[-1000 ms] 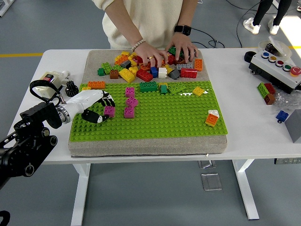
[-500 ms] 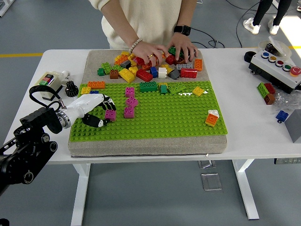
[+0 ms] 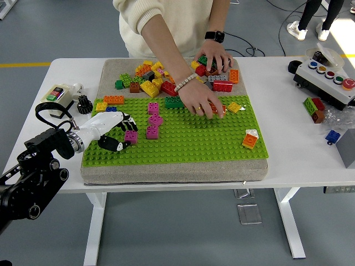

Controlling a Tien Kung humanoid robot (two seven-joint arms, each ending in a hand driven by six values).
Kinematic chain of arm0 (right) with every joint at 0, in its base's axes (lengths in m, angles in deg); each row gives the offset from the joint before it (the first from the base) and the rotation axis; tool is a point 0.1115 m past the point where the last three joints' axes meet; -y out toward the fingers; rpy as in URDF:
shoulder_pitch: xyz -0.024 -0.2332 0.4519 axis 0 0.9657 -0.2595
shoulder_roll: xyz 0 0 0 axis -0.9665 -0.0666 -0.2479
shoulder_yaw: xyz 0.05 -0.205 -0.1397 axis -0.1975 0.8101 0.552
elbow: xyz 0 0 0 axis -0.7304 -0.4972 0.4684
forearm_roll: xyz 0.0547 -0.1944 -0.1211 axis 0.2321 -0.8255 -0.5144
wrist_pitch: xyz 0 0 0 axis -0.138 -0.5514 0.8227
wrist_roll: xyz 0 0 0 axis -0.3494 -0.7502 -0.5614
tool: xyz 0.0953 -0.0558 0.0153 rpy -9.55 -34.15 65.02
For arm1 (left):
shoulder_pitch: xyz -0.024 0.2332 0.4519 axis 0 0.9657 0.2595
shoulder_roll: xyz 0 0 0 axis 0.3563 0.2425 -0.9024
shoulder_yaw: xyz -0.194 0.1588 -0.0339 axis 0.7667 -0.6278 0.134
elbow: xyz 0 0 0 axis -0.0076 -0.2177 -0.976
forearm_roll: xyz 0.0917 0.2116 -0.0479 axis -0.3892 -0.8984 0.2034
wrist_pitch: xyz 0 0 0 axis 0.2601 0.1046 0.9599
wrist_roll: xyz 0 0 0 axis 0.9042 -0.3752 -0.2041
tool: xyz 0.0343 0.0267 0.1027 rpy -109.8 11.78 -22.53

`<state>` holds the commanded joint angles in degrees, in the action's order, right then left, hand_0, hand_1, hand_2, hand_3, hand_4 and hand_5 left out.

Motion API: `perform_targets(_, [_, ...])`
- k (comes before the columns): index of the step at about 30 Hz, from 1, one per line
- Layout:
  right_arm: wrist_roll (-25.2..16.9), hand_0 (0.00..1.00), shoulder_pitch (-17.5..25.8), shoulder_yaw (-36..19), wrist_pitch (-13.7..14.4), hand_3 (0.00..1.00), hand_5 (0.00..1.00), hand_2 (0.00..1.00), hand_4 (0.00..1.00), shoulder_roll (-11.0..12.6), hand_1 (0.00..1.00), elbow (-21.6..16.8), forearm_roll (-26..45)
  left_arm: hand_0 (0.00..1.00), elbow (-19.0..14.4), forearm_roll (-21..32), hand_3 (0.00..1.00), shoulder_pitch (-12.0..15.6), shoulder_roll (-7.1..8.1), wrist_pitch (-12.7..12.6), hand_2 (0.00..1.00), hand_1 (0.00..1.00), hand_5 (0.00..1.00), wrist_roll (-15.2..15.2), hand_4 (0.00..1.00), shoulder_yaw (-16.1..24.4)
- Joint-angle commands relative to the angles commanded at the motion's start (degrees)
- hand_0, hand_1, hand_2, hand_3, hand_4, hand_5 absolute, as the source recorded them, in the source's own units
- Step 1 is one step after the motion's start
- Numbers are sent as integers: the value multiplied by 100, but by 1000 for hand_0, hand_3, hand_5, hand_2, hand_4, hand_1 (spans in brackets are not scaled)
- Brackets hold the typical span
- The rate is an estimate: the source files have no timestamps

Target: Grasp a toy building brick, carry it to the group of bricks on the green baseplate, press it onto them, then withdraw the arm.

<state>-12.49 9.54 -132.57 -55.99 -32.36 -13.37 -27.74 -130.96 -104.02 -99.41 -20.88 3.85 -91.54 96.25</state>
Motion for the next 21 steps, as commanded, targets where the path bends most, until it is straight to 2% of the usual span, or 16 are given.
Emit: perform_targets(21, [6,748,0,-19,6,655,490,725,910,-1,680,0,8,611,-38,-23,545,65,1,67,569,589,2,-1,586,48])
